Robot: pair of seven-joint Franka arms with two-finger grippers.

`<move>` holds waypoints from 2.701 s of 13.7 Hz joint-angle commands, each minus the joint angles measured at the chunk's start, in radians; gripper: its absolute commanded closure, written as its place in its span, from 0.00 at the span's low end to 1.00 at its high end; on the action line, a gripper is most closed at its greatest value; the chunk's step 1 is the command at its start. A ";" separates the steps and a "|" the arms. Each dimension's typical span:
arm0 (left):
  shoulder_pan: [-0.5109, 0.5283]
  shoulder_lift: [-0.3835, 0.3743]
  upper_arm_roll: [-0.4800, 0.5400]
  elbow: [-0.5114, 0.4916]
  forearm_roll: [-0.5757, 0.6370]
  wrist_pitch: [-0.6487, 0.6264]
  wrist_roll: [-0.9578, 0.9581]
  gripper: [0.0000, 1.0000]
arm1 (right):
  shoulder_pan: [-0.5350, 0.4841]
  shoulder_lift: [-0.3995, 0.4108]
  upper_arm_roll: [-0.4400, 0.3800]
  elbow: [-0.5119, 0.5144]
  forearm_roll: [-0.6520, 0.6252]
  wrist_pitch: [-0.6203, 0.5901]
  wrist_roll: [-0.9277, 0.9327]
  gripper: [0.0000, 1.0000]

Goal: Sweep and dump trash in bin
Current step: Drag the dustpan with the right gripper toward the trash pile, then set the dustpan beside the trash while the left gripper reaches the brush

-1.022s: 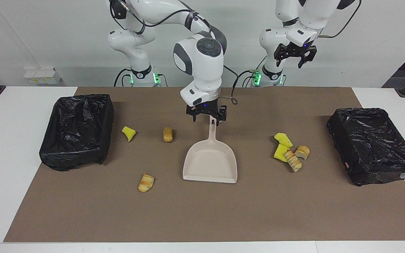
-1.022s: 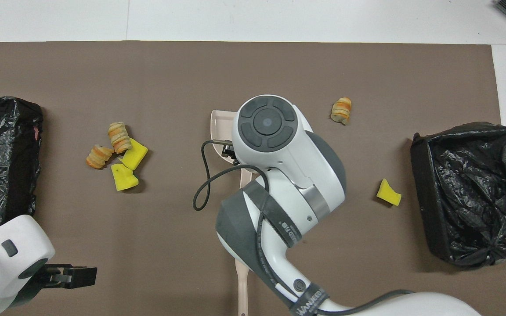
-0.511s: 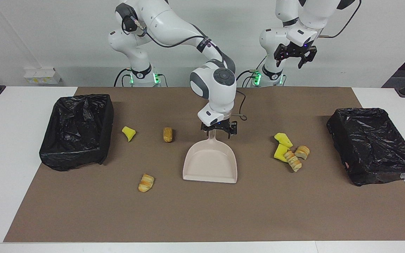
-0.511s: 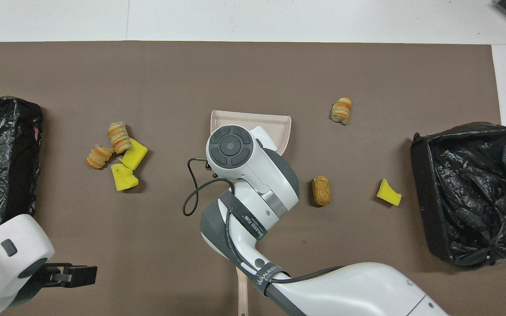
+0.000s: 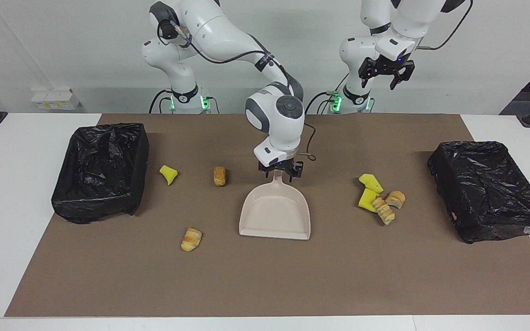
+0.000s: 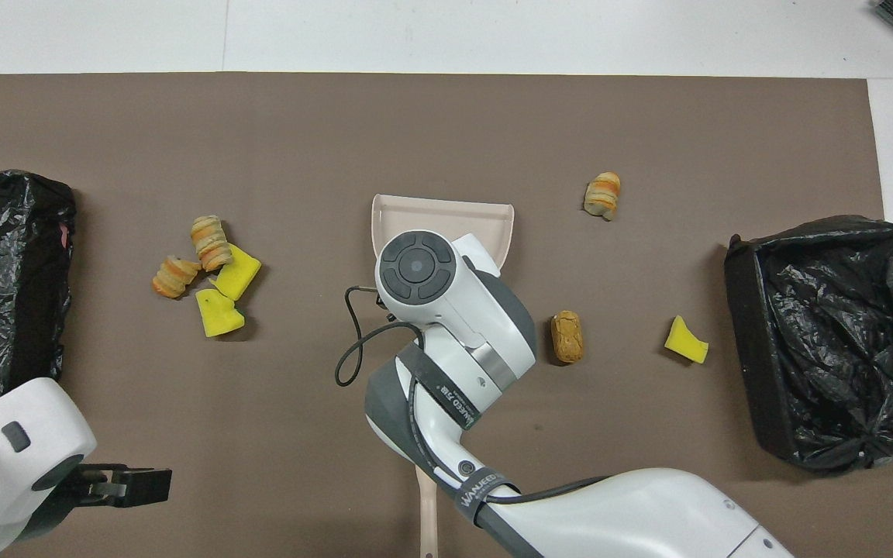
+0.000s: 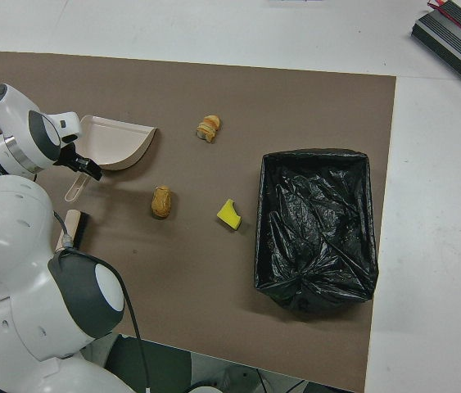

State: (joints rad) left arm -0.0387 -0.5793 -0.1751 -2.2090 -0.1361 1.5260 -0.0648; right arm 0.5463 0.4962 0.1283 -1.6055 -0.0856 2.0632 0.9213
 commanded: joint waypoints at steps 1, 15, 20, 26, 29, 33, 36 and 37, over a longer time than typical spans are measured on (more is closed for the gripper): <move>-0.018 -0.013 0.014 -0.023 -0.011 0.020 -0.001 0.00 | -0.006 -0.027 0.004 -0.037 -0.033 0.026 0.063 1.00; -0.266 0.041 -0.021 -0.061 -0.059 0.173 -0.177 0.00 | -0.143 -0.097 0.004 -0.031 -0.062 0.003 -0.810 1.00; -0.510 0.132 -0.021 -0.149 -0.074 0.409 -0.429 0.00 | -0.189 -0.094 0.005 -0.034 -0.062 -0.006 -1.285 1.00; -0.722 0.421 -0.023 -0.170 -0.074 0.680 -0.635 0.00 | -0.221 -0.091 0.002 -0.037 -0.069 -0.012 -1.794 1.00; -0.759 0.429 -0.023 -0.215 -0.074 0.692 -0.658 0.00 | -0.203 -0.094 0.004 -0.042 -0.140 -0.052 -1.809 1.00; -0.819 0.421 -0.023 -0.224 -0.074 0.660 -0.773 0.00 | -0.180 -0.094 0.007 -0.067 -0.192 -0.054 -1.834 1.00; -0.860 0.420 -0.024 -0.232 -0.074 0.667 -0.799 0.00 | -0.177 -0.094 0.008 -0.067 -0.191 -0.055 -1.882 1.00; -0.863 0.418 -0.024 -0.236 -0.074 0.668 -0.803 0.00 | -0.161 -0.090 0.008 -0.067 -0.189 -0.054 -1.877 1.00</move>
State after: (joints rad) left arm -0.8670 -0.1225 -0.2168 -2.4050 -0.2005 2.1897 -0.8452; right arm 0.3776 0.4267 0.1286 -1.6471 -0.2584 2.0159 -0.9276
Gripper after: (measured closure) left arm 0.000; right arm 0.670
